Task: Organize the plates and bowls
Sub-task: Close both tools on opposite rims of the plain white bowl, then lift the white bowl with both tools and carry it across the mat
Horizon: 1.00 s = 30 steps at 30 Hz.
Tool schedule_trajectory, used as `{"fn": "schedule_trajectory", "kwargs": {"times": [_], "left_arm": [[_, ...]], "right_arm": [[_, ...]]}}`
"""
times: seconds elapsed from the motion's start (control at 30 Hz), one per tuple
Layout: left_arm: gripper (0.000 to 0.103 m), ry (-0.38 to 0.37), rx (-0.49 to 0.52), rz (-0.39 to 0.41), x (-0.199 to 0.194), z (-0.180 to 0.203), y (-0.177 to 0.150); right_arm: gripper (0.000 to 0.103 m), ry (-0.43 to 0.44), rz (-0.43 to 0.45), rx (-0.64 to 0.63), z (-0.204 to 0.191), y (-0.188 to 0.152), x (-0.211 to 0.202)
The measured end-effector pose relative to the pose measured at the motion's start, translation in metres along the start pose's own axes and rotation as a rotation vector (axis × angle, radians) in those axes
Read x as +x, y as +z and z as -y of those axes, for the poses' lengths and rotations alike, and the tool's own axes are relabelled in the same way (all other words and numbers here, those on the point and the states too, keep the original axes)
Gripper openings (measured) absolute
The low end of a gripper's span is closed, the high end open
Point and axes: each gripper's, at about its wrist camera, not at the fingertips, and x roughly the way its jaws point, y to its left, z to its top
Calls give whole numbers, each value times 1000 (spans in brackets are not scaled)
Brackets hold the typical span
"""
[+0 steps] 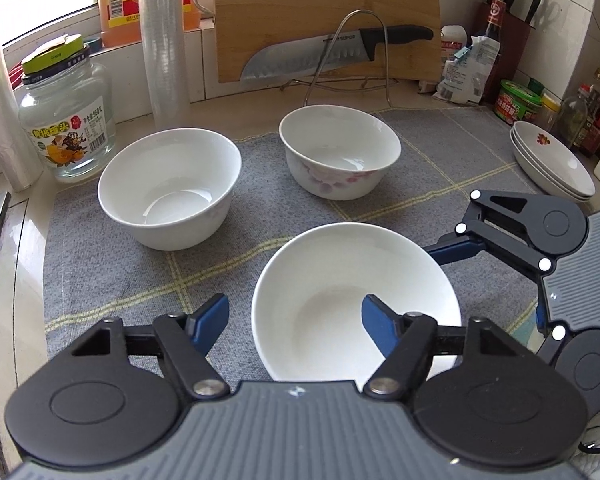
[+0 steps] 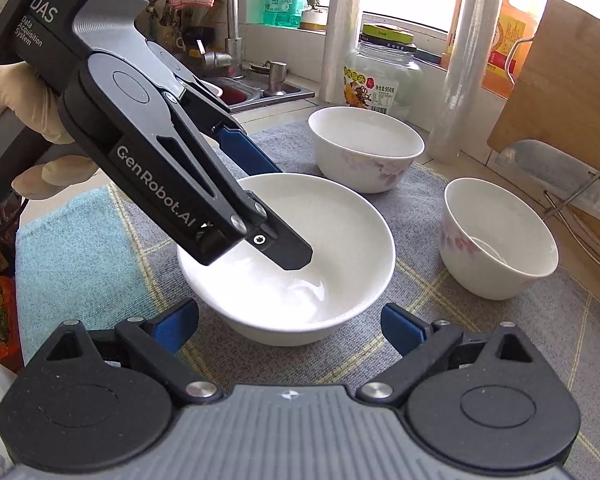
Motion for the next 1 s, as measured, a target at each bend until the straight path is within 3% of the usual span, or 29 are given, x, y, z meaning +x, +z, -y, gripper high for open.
{"fn": "schedule_trajectory", "kwargs": {"times": [0.27, 0.43, 1.0], "left_arm": [[62, -28, -5, -10, 2, -1, 2], [57, -57, -1, -21, 3, 0, 3], [57, -100, 54, -22, 0, 15, 11]], "right_arm": [[88, -15, 5, -32, -3, 3, -1], [88, -18, 1, -29, -3, 4, 0], [87, -42, -25, 19, -1, -1, -14]]}}
